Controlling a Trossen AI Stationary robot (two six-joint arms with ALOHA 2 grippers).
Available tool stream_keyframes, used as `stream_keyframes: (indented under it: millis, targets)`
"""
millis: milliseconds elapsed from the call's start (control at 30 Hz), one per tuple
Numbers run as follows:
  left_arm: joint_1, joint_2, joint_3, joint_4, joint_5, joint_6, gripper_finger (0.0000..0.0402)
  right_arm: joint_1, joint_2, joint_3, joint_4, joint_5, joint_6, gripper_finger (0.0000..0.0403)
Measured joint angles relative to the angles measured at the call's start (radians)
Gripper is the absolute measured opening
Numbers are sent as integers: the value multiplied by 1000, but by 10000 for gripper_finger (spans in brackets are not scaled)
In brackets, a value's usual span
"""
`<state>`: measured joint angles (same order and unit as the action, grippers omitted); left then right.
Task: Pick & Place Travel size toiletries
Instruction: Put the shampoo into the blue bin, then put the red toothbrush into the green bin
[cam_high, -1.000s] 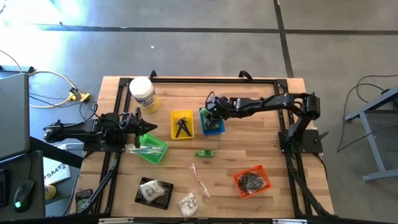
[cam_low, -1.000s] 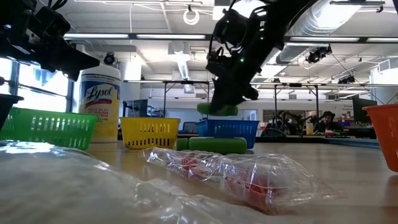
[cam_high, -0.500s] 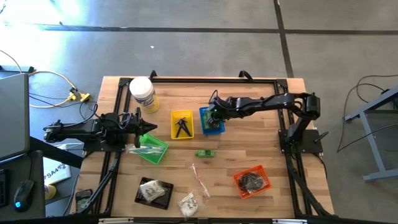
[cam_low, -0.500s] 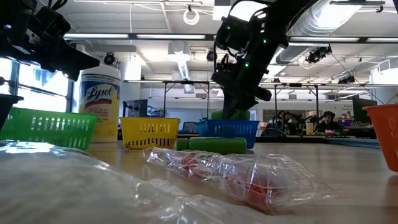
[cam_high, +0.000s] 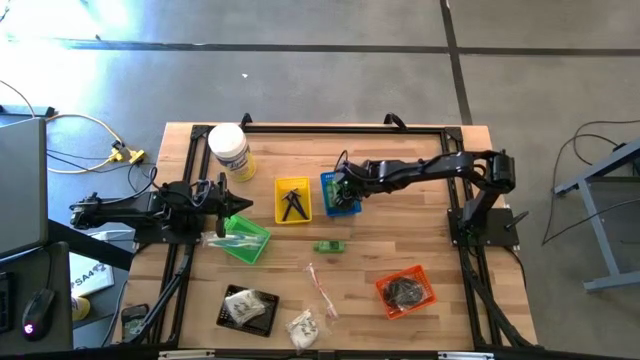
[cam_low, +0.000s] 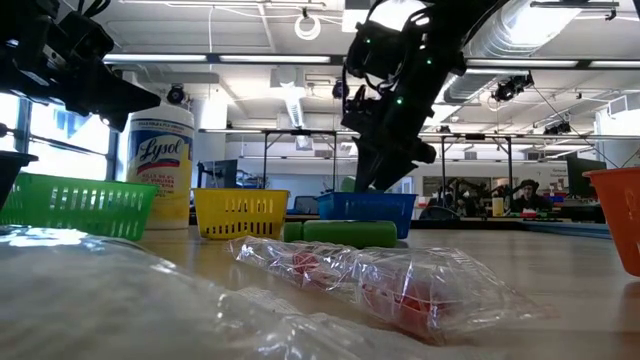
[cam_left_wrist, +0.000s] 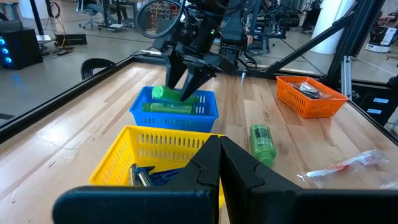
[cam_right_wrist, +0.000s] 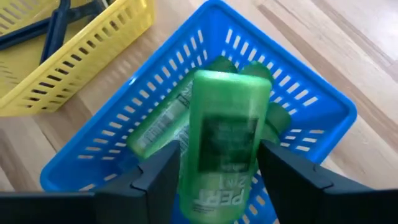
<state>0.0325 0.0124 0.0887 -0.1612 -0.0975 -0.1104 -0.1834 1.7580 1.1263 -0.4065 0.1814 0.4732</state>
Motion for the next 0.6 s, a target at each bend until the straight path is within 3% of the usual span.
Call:
stream_keyframes:
  millis: [333, 500, 600]
  targets:
    - [0, 0, 0, 1, 0, 0, 0, 13, -41, 0, 33, -4, -76, 220]
    - [0, 0, 0, 1, 1, 0, 0, 74, -172, 1, 155, -3, -254, 200]
    - [0, 1, 0, -1, 3, 0, 0, 117, -279, -40, 276, -81, -396, 180]
